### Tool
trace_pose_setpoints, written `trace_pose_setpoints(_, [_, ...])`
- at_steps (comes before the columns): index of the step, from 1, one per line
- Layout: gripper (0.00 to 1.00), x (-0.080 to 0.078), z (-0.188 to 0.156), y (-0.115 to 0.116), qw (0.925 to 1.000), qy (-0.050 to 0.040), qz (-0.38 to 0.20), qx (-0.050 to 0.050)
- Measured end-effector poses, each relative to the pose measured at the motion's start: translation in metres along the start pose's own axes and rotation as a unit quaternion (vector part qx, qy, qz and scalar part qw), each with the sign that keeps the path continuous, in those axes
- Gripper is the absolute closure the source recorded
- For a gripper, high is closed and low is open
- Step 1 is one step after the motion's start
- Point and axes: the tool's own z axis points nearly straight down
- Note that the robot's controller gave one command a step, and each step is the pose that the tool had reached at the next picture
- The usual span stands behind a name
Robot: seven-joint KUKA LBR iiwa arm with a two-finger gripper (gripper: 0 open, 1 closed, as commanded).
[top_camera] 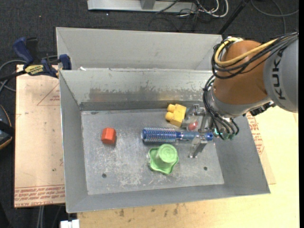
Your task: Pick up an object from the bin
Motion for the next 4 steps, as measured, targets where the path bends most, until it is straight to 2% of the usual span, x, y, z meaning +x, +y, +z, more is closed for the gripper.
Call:
trace_pose_setpoints(1, [0.0, -0.0658, 0.1201, 0.0159, 0.9998, -0.0053, 0.019, -0.001])
trace_pose_setpoints(4, [0.0, -0.071, 0.1136, 0.0166, 0.9998, -0.006, 0.018, 0.0])
